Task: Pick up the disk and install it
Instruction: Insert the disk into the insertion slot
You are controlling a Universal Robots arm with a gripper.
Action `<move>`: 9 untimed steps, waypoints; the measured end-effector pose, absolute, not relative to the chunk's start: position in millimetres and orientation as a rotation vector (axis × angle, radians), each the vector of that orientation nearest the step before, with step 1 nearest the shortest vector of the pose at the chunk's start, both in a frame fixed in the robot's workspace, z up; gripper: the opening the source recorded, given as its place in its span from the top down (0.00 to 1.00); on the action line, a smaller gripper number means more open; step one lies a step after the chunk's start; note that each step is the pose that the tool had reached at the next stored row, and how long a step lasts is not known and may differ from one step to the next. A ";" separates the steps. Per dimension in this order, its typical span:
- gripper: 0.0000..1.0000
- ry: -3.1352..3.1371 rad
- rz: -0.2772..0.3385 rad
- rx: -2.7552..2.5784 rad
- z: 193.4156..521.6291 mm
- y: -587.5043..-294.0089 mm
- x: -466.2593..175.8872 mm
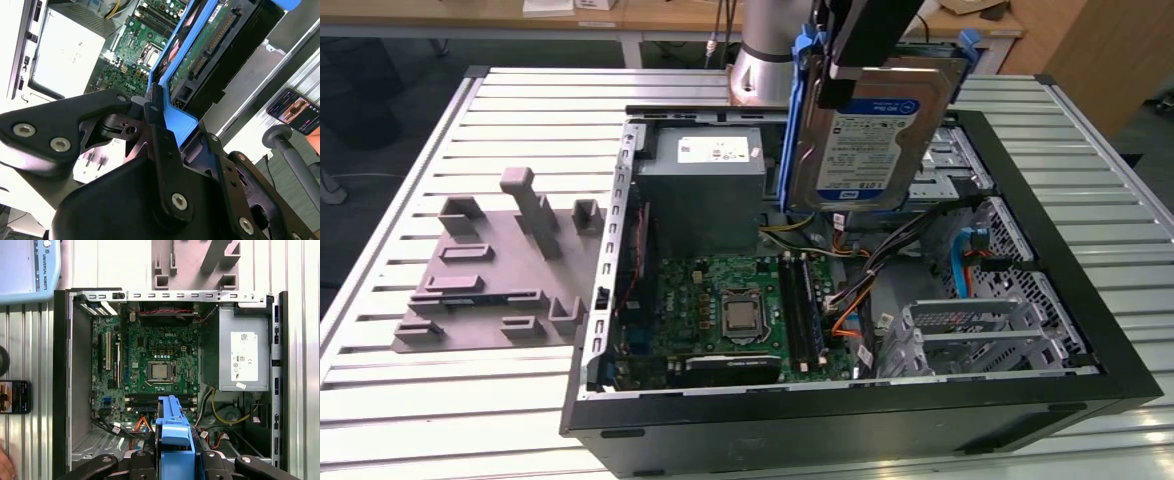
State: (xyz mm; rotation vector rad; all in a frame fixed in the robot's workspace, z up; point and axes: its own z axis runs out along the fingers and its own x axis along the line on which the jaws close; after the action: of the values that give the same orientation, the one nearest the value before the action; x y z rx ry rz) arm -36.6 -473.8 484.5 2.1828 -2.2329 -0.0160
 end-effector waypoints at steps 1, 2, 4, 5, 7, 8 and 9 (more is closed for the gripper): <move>0.64 -2.233 -0.016 2.183 484.5 -473.8 -36.8; 0.64 -2.233 -0.016 2.183 484.5 -473.8 -37.0; 0.64 -2.233 -0.016 2.183 484.5 -473.8 -37.4; 0.64 -2.233 -0.016 2.183 484.5 -473.8 -37.6; 0.64 -2.233 -0.016 2.183 484.5 -473.8 -38.0; 0.64 -2.233 -0.016 2.183 484.5 -473.8 -38.2; 0.64 -2.233 -0.016 2.183 484.5 -473.8 -38.4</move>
State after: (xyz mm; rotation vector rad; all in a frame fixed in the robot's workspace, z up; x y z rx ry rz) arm -38.4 -473.8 484.5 2.1828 -2.2329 -0.0161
